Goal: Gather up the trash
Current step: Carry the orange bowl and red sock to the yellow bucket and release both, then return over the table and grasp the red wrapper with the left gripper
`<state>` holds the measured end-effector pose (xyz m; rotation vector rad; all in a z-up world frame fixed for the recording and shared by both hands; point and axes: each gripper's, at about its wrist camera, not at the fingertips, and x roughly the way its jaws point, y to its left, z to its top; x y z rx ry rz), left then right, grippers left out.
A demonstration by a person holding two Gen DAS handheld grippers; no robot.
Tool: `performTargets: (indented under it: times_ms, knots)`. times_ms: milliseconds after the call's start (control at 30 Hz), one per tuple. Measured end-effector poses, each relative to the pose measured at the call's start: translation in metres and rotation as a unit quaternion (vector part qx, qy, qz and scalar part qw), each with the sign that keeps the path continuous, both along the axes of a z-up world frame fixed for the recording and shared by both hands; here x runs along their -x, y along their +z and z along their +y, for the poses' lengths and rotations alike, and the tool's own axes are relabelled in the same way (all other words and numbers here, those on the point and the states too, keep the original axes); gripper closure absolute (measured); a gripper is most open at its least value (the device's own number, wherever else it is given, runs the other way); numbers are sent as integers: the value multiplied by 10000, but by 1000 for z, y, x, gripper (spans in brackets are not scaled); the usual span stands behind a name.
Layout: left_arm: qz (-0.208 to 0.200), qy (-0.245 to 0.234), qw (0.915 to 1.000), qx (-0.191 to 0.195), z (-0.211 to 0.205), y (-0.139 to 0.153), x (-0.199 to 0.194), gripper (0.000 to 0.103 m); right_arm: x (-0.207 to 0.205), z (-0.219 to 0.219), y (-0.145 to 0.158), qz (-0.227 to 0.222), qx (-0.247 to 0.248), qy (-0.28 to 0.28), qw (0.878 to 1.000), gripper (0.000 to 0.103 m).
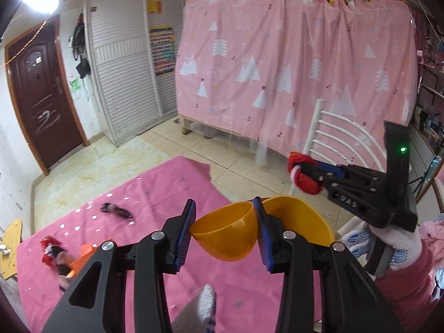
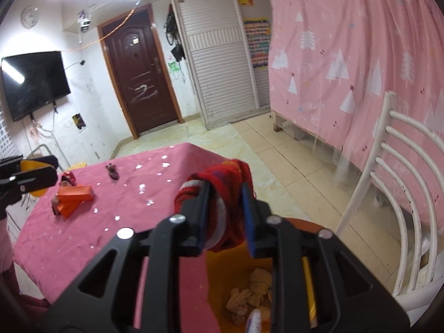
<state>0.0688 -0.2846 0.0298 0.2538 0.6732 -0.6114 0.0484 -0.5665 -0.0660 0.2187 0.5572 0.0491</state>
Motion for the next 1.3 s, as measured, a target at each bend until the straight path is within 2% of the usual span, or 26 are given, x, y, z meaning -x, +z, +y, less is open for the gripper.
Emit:
performTargets:
  times_ms: [67,100,400,600,700,767,833,1067,1200,1300]
  knots:
    - [89,-71,9999,24,-10,-2,-2,69,0,-9,-2,1,-78,-85,9999,55]
    - [146,-111,9998,36,-16,-5,-4,69,2,-14,-1,-31,-98,-152,9998,52]
    - [616,-585,9961,219,-83,-20,-14,69,20,-42,11,-318,-322,-590,9972,51]
    - [831,-645,9942,200,-113,-27,-20,69,25,-47,16,-434,-361,-644,9963,51]
    - [886,-628,9939,176,-122,-30,-23,60,26,-47,17,-455,-372,-628,9963,51]
    - [874,-610,9942,157,-121,-33,-22,53,25,-48,16,-456,-393,-609,9963,51]
    - [921,-536,9942,151,-118,-36,-25,52,24,-46,15,-437,-396,-592,9965,50]
    - [985,-285,9944,236,-97,-35,-33,51,17,-35,14,-372,-401,-413,9976,50]
    - [896,-139,9954,318,-80,-26,-37,51,11,-14,15,-299,-304,-229,9988,48]
    - [837,-21,9956,410,-62,-19,-39,51,5,4,16,-254,-220,-73,9994,41]
